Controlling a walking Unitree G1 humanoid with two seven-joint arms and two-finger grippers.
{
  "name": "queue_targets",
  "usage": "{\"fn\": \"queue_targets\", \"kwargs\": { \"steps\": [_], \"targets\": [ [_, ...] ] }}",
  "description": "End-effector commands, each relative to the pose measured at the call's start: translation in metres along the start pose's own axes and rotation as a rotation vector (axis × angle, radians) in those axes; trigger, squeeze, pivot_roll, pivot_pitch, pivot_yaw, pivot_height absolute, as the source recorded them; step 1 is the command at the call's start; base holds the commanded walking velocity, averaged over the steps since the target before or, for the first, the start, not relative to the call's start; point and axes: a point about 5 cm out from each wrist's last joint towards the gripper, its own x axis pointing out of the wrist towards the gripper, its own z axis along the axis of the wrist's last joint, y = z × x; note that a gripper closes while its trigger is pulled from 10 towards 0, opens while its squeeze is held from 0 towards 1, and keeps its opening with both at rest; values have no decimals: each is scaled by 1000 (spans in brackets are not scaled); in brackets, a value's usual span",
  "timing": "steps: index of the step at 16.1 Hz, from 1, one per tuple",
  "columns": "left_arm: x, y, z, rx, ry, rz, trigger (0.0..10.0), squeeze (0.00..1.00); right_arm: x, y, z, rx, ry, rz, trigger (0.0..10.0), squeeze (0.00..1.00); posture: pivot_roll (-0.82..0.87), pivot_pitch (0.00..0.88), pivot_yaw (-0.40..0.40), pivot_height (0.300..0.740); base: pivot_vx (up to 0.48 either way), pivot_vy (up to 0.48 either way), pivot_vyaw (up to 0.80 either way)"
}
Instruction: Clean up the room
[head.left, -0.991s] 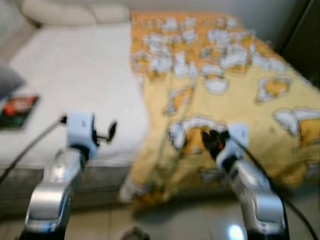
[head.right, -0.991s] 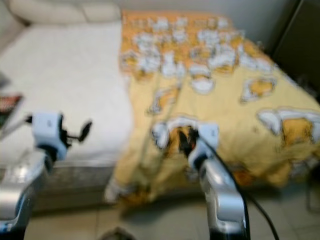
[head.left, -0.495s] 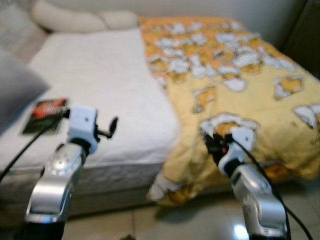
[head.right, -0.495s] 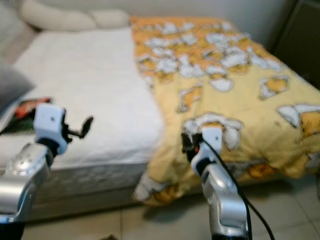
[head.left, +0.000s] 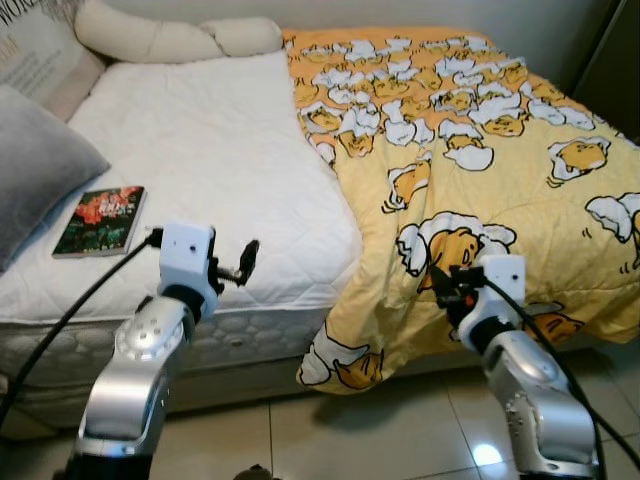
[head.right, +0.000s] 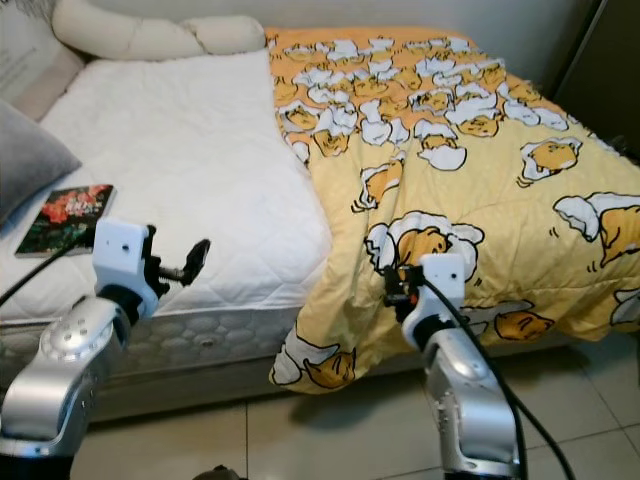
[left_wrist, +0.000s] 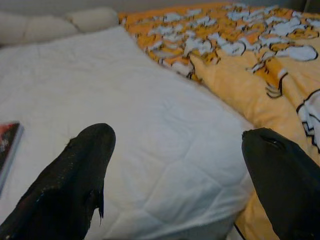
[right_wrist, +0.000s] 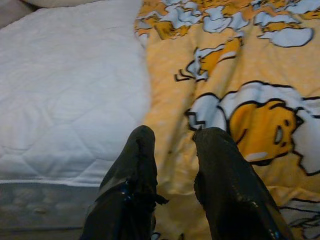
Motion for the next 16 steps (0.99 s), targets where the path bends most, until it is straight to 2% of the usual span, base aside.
{"fn": "queue_targets", "kwargs": {
  "steps": [1, 2, 3, 5, 8, 16],
  "targets": [
    [-2, 2, 5, -4, -29, 12, 10000, 0, 1, 3, 5, -11, -22, 17, 10000, 0, 39, 0, 3, 740, 259, 0, 0],
    [-3, 2, 5, -10, -33, 15, 10000, 0, 2, 4, 5, -35, -19, 36, 10000, 0, 39, 0, 3, 740, 326, 0, 0],
    [-3, 4, 6, -14, -36, 19, 10000, 0, 3, 8, 5, -107, -8, 72, 10000, 0, 44, 0, -1, 740, 360, 0, 0],
    [-4, 5, 6, -13, -40, 24, 10000, 0, 5, 10, 4, -125, 2, 82, 10000, 0, 49, 0, -7, 740, 373, 0, 800],
    [-6, 6, 6, -6, -39, 24, 10000, 0, 6, 5, 2, -62, 0, 42, 10000, 0, 60, 0, -14, 740, 375, 0, 156],
    [-5, 5, 5, 2, -36, -2, 10000, 0, 7, 5, 2, -75, 3, 47, 10000, 0, 56, 0, -10, 740, 375, 0, 0]
  ]
}}
